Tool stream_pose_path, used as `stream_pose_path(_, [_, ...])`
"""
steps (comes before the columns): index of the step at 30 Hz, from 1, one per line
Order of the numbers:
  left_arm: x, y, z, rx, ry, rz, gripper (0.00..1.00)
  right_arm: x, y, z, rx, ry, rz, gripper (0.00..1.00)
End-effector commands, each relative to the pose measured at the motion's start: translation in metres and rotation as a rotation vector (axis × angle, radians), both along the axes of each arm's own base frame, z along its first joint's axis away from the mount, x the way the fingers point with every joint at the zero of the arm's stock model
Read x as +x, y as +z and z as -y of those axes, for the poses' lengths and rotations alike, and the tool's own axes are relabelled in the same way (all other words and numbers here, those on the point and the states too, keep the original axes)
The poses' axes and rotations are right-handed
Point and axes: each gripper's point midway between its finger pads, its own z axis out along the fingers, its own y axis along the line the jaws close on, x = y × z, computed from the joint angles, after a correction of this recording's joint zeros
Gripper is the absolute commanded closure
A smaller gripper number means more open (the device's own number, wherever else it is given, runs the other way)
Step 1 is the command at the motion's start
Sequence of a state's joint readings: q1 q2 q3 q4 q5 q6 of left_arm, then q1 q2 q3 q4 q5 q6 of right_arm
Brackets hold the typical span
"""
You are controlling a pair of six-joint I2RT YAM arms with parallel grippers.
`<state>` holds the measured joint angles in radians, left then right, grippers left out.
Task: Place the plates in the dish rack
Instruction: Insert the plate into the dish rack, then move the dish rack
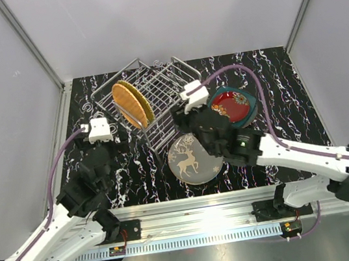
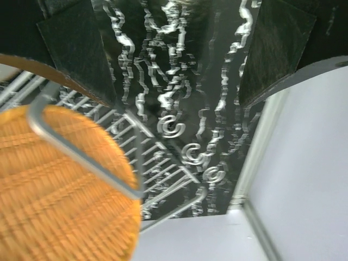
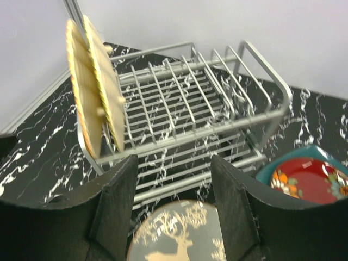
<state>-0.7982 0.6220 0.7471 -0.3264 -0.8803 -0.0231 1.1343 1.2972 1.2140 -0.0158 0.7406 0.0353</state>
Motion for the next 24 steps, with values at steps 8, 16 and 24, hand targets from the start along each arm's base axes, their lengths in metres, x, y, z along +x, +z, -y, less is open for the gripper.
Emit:
stream_pose_path(8, [0.009,-0.023,0.087,-0.366,-0.261,-0.088,0.01,-0.031,-0.041,0.077,0.191,-0.063,-0.111,0.36])
stream_pose_path(16, [0.023,-0.063,0.110,-0.419,-0.281,-0.093,0.01,-0.037,-0.076,0.102,0.275,-0.056,-0.183,0.36])
stream_pose_path(24, [0.038,-0.087,0.115,-0.413,-0.238,-0.072,0.01,-0.035,-0.095,0.115,0.262,-0.071,-0.209,0.37])
